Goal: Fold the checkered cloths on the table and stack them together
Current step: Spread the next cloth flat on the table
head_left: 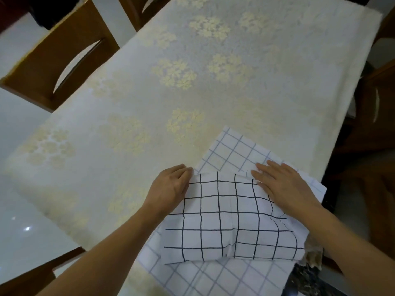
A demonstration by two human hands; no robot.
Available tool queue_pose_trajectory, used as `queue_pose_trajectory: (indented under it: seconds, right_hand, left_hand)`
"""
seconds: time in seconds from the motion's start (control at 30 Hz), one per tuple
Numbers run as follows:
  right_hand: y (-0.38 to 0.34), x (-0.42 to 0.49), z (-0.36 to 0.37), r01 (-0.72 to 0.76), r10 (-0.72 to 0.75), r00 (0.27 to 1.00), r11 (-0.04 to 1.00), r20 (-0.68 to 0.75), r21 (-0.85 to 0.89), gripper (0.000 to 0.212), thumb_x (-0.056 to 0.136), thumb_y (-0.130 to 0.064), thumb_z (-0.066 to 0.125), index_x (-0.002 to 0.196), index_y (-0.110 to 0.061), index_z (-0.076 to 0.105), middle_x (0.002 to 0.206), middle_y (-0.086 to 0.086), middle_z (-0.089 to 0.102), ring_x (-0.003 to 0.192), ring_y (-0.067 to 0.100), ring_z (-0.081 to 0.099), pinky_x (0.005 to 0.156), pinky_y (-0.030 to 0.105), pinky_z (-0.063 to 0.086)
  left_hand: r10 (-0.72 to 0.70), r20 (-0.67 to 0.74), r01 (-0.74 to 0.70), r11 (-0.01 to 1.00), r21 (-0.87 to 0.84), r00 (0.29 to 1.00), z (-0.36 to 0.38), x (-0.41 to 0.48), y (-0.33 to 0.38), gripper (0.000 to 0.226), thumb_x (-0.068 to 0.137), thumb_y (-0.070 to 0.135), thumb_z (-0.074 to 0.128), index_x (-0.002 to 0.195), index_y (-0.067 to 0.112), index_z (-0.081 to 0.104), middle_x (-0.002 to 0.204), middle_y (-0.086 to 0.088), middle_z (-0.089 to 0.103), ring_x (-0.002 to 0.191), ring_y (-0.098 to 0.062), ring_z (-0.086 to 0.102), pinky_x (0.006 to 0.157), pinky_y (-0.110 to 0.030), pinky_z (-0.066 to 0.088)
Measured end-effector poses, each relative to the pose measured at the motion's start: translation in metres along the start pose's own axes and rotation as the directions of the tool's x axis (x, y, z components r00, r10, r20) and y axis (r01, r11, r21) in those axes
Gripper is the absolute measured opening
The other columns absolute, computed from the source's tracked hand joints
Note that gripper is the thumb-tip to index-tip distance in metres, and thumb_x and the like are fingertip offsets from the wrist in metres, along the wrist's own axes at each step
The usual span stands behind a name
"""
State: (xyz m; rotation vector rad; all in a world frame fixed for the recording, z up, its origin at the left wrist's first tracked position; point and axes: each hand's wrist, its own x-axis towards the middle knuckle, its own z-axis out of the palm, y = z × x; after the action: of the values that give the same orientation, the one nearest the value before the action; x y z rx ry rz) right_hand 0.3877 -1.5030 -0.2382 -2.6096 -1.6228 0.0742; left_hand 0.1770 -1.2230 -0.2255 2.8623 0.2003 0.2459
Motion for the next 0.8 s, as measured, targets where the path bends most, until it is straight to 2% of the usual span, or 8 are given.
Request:
queue_pose_trajectory:
  seconds: [0.1, 0.23, 0.3, 0.4, 0.5, 0.6, 0.7, 0.8]
  right_hand:
    - [0.006, 0.009, 0.004, -0.019, 0.018, 1.0, 0.999, -0.011, -0.03, 0.047, 0.1, -0.038, 0.033, 0.129, -0.021, 0.066, 0.14, 0.005, 0.059, 0.131, 0.03, 0.053, 0.11, 0.051, 0.034]
    - [0.01, 0.017, 0.006, -0.048, 0.048, 0.999, 0.998, 0.011, -0.036, 0.05, 0.101, -0.039, 0.03, 0.135, -0.02, 0.061, 0.143, 0.005, 0.056, 0.135, 0.028, 0.049, 0.114, 0.051, 0.028]
    - [0.008, 0.015, 0.003, -0.075, 0.075, 0.997, 0.997, 0.015, -0.024, 0.052, 0.102, -0.04, 0.027, 0.14, -0.018, 0.055, 0.146, 0.007, 0.053, 0.138, 0.028, 0.046, 0.115, 0.051, 0.025]
    - [-0.003, 0.004, -0.01, -0.1, 0.1, 0.995, 0.995, -0.006, 0.03, 0.053, 0.103, -0.038, 0.028, 0.144, -0.014, 0.05, 0.149, 0.01, 0.049, 0.139, 0.029, 0.044, 0.115, 0.052, 0.028]
    - [-0.025, -0.019, -0.025, -0.077, 0.076, 0.997, 0.996, 0.016, 0.049, 0.054, 0.103, -0.04, 0.028, 0.146, -0.014, 0.046, 0.151, 0.01, 0.046, 0.141, 0.029, 0.041, 0.116, 0.053, 0.031]
    - [-0.055, -0.055, -0.03, -0.009, 0.008, 1.0, 0.995, 0.013, 0.096, 0.054, 0.103, -0.041, 0.036, 0.149, -0.013, 0.043, 0.154, 0.009, 0.041, 0.145, 0.026, 0.035, 0.117, 0.052, 0.029]
    - [-0.083, -0.094, -0.022, 0.063, -0.064, 0.998, 0.99, 0.01, 0.124, 0.062, 0.1, -0.046, 0.044, 0.152, -0.013, 0.037, 0.158, 0.008, 0.035, 0.149, 0.024, 0.027, 0.118, 0.05, 0.028]
    - [-0.099, -0.117, -0.008, 0.109, -0.112, 0.993, 0.991, 0.031, 0.081, 0.071, 0.096, -0.048, 0.048, 0.154, -0.011, 0.032, 0.161, 0.009, 0.028, 0.15, 0.025, 0.025, 0.117, 0.05, 0.031]
  left_hand:
    - [-0.047, 0.002, 0.047, 0.999, -0.012, 0.999, 0.013, 0.006, -0.009, 0.028, 0.089, 0.009, 0.068, 0.116, 0.001, 0.07, 0.111, -0.012, 0.073, 0.105, -0.032, 0.068, 0.086, -0.041, 0.058]
    - [-0.051, -0.025, 0.05, 0.998, -0.034, 0.998, 0.022, 0.009, -0.012, 0.026, 0.095, 0.013, 0.058, 0.116, 0.003, 0.069, 0.115, -0.011, 0.071, 0.106, -0.031, 0.065, 0.087, -0.045, 0.056]
    - [-0.078, -0.03, 0.077, 0.996, -0.036, 0.996, 0.019, 0.007, -0.007, 0.03, 0.097, 0.016, 0.055, 0.123, 0.005, 0.065, 0.125, -0.012, 0.066, 0.114, -0.03, 0.061, 0.095, -0.047, 0.051]
    - [-0.114, -0.015, 0.114, 0.993, 0.009, 0.993, 0.007, -0.009, 0.011, 0.043, 0.098, 0.022, 0.056, 0.138, 0.004, 0.053, 0.14, -0.014, 0.056, 0.129, -0.029, 0.052, 0.11, -0.046, 0.04]
    - [-0.036, 0.029, 0.036, 0.999, 0.005, 0.999, -0.003, -0.035, 0.045, 0.05, 0.101, 0.031, 0.049, 0.143, 0.004, 0.048, 0.147, -0.014, 0.049, 0.136, -0.028, 0.046, 0.115, -0.046, 0.035]
    - [0.068, 0.081, -0.067, 0.998, -0.012, 0.994, -0.007, -0.067, 0.077, 0.058, 0.101, 0.041, 0.046, 0.147, 0.005, 0.043, 0.153, -0.012, 0.042, 0.142, -0.026, 0.04, 0.115, -0.048, 0.033]
    - [0.088, 0.143, -0.089, 0.996, 0.0, 0.986, -0.002, -0.097, 0.096, 0.07, 0.099, 0.049, 0.044, 0.153, 0.008, 0.031, 0.16, -0.009, 0.029, 0.149, -0.022, 0.026, 0.117, -0.048, 0.031]
    - [0.098, 0.183, -0.112, 0.991, 0.068, 0.978, 0.006, -0.114, 0.103, 0.076, 0.097, 0.049, 0.046, 0.156, 0.007, 0.021, 0.164, -0.009, 0.018, 0.152, -0.021, 0.015, 0.119, -0.049, 0.027]
